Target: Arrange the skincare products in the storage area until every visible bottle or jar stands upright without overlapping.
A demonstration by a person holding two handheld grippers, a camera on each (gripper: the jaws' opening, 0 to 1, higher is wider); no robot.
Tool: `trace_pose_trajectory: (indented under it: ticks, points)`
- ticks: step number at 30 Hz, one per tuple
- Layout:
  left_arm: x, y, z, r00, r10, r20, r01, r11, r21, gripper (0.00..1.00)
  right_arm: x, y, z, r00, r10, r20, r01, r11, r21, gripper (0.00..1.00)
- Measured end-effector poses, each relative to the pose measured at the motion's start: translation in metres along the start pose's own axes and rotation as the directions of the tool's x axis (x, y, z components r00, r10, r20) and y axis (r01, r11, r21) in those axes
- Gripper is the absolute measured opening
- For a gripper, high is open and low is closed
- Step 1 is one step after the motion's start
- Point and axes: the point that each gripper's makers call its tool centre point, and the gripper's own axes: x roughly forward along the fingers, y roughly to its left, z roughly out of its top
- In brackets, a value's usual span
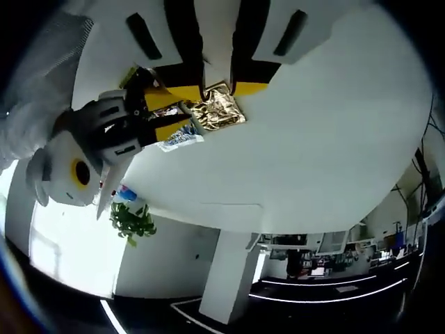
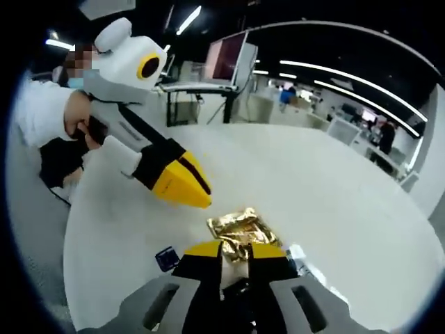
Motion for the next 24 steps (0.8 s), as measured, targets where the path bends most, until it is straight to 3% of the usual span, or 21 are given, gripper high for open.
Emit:
trace_pose_trajectory:
  ticks: [5, 11, 18, 24]
  points:
    - [-0.003, -0.004, -0.018, 0.999, -0.027, -0.043, 0.026, 0.999, -0.032, 0.12, -0.015, 0.031, -0.005, 0.995, 0.102, -0.016, -0.102, 0.995, -0.014, 0.15]
    - [-0.007, -0.01, -0.034, 0.997, -0.046, -0.068, 0.041, 0.997, -0.071, 0.12, -0.024, 0.058, -0.012, 0.988, 0.152, -0.041, -0.152, 0.988, -0.007, 0.17]
    - [-0.007, -0.017, -0.04, 0.993, -0.07, -0.096, 0.061, 0.994, -0.095, 0.11, -0.033, 0.085, -0.016, 0.969, 0.237, -0.064, -0.235, 0.971, 0.034, 0.16]
    - [-0.002, -0.018, -0.043, 0.991, -0.076, -0.108, 0.066, 0.993, -0.099, 0.09, -0.031, 0.095, -0.029, 0.961, 0.256, -0.103, -0.252, 0.967, 0.048, 0.17]
